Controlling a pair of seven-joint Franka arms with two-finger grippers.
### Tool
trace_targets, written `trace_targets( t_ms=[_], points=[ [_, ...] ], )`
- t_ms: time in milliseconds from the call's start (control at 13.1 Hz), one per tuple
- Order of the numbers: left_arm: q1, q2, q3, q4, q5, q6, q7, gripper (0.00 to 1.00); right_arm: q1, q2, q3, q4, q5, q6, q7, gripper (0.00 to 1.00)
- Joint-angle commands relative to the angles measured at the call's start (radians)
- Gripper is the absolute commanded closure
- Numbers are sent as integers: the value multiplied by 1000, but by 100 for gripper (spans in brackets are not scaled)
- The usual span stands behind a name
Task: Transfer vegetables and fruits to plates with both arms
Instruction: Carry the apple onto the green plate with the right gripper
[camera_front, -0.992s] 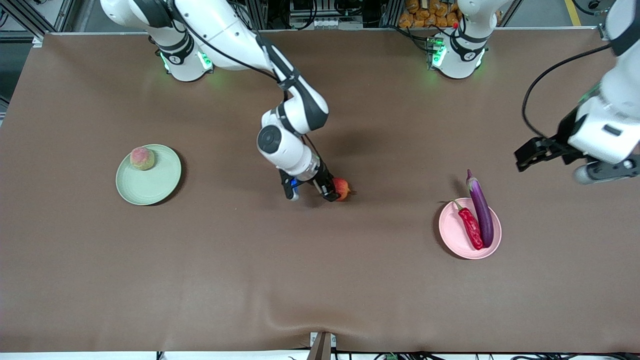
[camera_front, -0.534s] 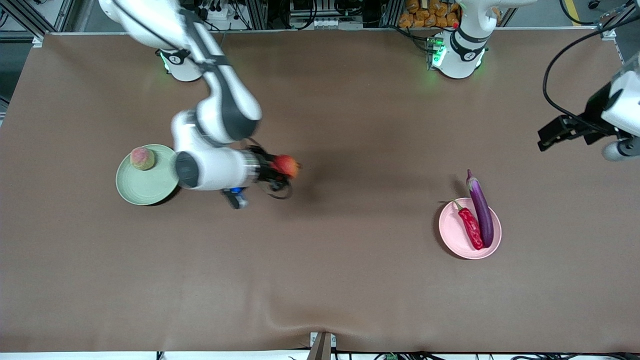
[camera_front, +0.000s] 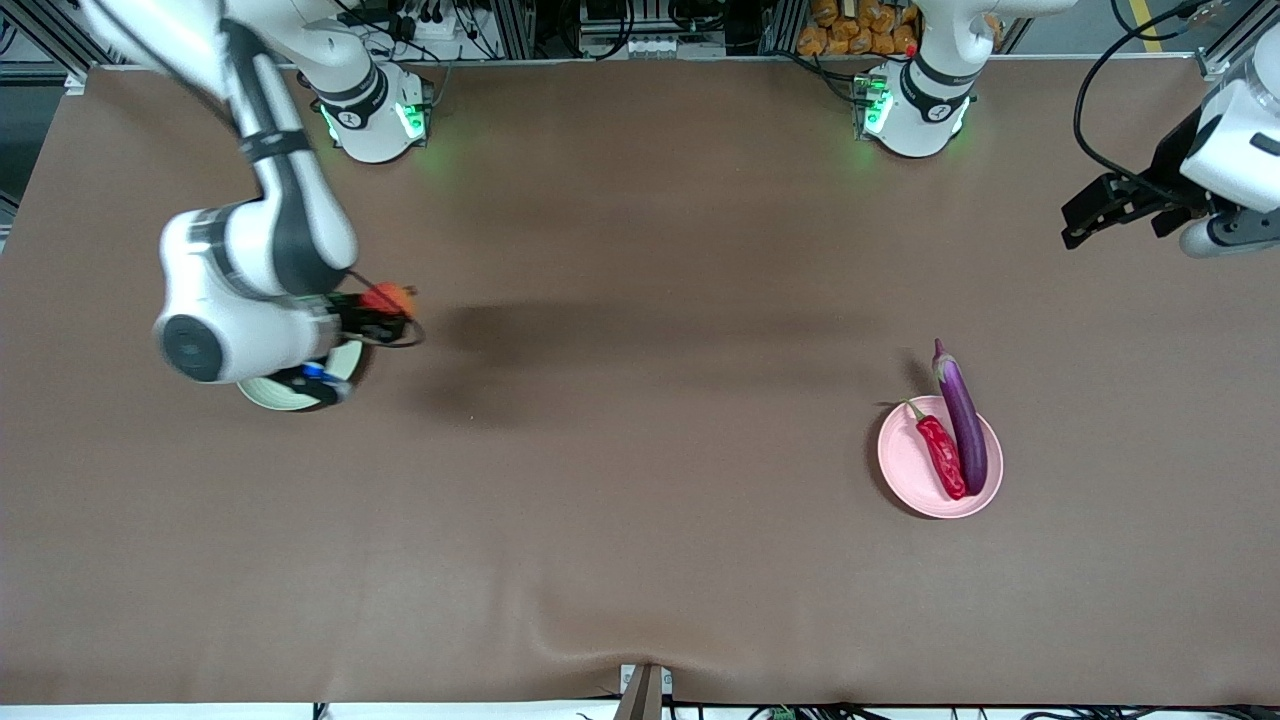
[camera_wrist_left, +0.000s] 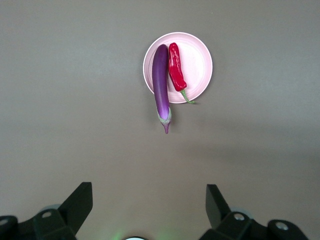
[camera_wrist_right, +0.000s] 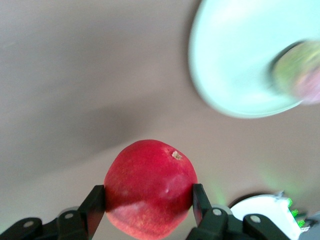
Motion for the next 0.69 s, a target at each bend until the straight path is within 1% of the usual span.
trace_targets(
  t_ms=[0,76,153,534,611],
  points=[
    [3,-34,2,-36,-20,13,21,0,-134,-42,18,-113,-21,87,-190,100],
    [3,-32,2,-34,-20,15,21,0,-207,-28,21,-122,-21,108,-275,100],
    [3,-29,2,-34,-20,15,21,0,-236,-13,21,-122,-20,111,-318,100],
    [3,-25,1,-34,-20,13,21,0,-237,35,22,-119,-9,148,-318,100],
    [3,-25,1,-34,-19,15,21,0,-242,41,22,-115,-7,153,-318,85]
  ],
)
